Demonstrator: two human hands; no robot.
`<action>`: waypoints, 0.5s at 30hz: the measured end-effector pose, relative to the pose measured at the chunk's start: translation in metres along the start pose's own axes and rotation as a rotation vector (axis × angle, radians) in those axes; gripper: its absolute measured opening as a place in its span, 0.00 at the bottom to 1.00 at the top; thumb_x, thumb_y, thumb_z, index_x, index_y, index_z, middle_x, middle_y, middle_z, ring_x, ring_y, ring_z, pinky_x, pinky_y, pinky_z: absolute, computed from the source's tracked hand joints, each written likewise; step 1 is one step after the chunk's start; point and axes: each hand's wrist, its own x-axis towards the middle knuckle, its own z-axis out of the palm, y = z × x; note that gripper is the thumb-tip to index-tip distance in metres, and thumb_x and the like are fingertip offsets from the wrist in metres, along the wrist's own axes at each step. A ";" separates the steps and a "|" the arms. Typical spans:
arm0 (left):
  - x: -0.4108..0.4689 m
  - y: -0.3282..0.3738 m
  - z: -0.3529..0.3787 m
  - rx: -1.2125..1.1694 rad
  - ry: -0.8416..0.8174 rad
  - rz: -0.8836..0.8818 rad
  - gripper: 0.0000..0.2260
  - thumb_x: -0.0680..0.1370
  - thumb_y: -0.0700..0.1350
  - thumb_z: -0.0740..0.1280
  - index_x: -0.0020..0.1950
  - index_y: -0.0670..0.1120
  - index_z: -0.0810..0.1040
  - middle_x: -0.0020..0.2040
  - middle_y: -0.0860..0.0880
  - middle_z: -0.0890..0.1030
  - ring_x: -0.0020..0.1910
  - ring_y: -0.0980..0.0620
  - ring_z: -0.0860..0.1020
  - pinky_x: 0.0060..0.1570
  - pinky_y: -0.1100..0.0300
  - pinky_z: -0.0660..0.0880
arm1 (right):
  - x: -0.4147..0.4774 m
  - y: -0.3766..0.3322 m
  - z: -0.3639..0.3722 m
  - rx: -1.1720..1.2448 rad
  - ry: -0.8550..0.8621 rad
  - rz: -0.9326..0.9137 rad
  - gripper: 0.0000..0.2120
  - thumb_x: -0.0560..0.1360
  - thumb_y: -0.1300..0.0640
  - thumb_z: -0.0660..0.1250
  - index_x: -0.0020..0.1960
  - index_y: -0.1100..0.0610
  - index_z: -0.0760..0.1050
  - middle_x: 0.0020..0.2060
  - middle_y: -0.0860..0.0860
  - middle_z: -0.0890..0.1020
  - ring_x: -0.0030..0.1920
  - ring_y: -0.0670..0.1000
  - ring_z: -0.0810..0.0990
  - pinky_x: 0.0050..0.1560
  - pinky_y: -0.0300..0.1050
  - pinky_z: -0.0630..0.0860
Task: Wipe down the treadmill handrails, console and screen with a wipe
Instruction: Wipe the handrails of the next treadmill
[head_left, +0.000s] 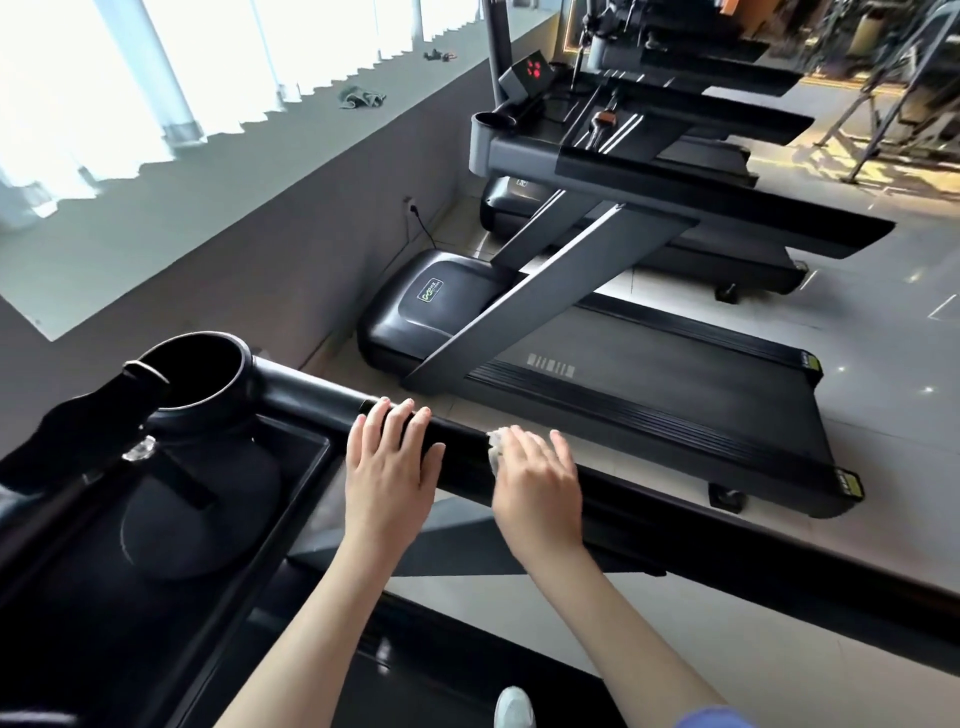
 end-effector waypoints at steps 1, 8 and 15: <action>0.000 -0.001 0.001 -0.003 -0.002 0.007 0.20 0.79 0.52 0.56 0.63 0.42 0.77 0.63 0.43 0.77 0.67 0.41 0.69 0.68 0.45 0.60 | 0.001 -0.009 0.002 0.020 0.000 -0.003 0.12 0.72 0.60 0.66 0.53 0.62 0.82 0.49 0.55 0.84 0.51 0.54 0.83 0.66 0.52 0.69; -0.002 0.001 0.000 0.004 -0.043 0.038 0.20 0.80 0.50 0.54 0.68 0.46 0.74 0.66 0.46 0.75 0.69 0.41 0.68 0.70 0.43 0.60 | -0.024 0.032 -0.026 -0.030 0.013 -0.127 0.20 0.82 0.55 0.52 0.58 0.61 0.81 0.56 0.54 0.83 0.56 0.52 0.82 0.67 0.53 0.65; -0.002 0.002 0.000 0.020 -0.041 0.067 0.20 0.81 0.49 0.53 0.67 0.42 0.75 0.66 0.44 0.76 0.69 0.41 0.69 0.70 0.44 0.60 | -0.007 -0.002 -0.005 0.033 0.005 -0.010 0.17 0.77 0.57 0.57 0.54 0.63 0.82 0.50 0.56 0.84 0.51 0.55 0.83 0.67 0.51 0.69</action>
